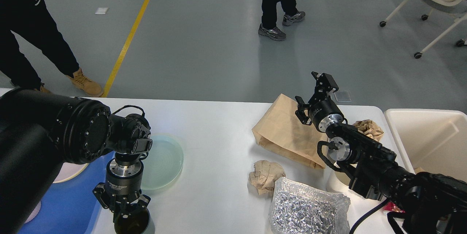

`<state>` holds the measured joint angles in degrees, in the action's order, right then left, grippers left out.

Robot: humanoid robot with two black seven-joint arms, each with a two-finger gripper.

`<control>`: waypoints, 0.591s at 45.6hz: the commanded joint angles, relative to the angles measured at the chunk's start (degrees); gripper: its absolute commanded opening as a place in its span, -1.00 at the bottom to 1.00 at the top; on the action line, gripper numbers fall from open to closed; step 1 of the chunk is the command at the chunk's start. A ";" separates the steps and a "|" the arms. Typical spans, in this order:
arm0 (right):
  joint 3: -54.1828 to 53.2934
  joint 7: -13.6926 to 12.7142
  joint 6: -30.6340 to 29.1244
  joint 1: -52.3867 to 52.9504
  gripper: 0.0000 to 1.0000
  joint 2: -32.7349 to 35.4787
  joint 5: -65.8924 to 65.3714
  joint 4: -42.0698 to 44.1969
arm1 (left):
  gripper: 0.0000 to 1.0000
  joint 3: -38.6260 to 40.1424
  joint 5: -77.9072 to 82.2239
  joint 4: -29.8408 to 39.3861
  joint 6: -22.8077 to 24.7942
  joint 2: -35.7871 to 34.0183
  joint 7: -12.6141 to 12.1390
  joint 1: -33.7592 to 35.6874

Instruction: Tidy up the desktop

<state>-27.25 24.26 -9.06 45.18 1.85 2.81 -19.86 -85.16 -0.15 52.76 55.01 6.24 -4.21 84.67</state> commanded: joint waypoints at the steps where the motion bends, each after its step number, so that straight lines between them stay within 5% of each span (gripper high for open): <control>1: 0.00 0.00 0.01 0.00 1.00 0.00 0.00 0.00 | -1.00 0.17 -0.11 -0.03 -0.01 -0.09 -0.01 0.24; 15: 0.00 0.00 0.01 0.00 1.00 0.00 0.00 0.00 | -1.00 0.35 -0.55 0.15 -0.01 -0.44 0.43 2.52; 27: 0.00 0.00 0.01 0.00 1.00 0.00 0.00 0.00 | -1.00 0.43 -0.73 1.29 -0.01 -1.84 0.78 11.04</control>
<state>-27.25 24.26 -9.06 45.18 1.85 2.81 -19.86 -84.76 -0.80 53.83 55.00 5.26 -3.62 92.00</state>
